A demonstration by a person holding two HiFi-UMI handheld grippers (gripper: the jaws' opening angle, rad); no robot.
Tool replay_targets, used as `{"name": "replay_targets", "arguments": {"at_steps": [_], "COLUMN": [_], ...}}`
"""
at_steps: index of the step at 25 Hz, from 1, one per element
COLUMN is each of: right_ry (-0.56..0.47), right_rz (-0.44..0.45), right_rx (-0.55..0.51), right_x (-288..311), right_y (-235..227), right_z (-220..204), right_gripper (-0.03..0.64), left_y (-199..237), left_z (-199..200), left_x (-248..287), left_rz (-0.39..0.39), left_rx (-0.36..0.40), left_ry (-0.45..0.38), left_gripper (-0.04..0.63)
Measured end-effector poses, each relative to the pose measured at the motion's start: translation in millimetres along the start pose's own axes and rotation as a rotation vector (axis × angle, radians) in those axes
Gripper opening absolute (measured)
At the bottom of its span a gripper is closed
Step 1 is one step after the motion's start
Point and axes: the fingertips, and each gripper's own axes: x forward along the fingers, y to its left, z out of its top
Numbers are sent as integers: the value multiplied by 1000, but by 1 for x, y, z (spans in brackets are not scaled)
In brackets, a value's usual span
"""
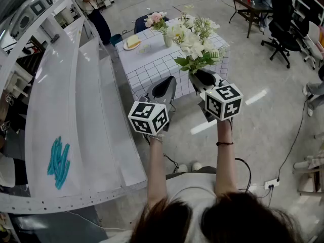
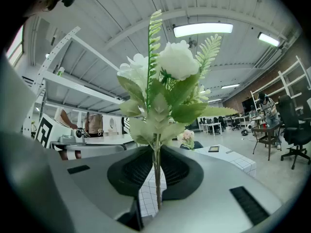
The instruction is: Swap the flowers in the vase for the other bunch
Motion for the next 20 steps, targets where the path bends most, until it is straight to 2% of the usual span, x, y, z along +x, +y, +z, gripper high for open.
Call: {"name": "replay_targets", "arguments": {"at_steps": [8,12,20], "right_ry": [-11,-34,-34], "right_rz": [1,5,16], "right_rx": [10,28,40], "right_x": [1,-1,-15], "right_y": [-9,-14,-43], "right_z": [-2,-1,4], "right_gripper": [49,50,50], "left_y": [2,2,-14], "left_z": [-3,-2,-10], "left_x": [8,12,29], "left_rz": [3,20,64], "left_rx": [-1,14,0], "left_ry": [-5,-31,-27], "left_gripper": [12,12,12]}}
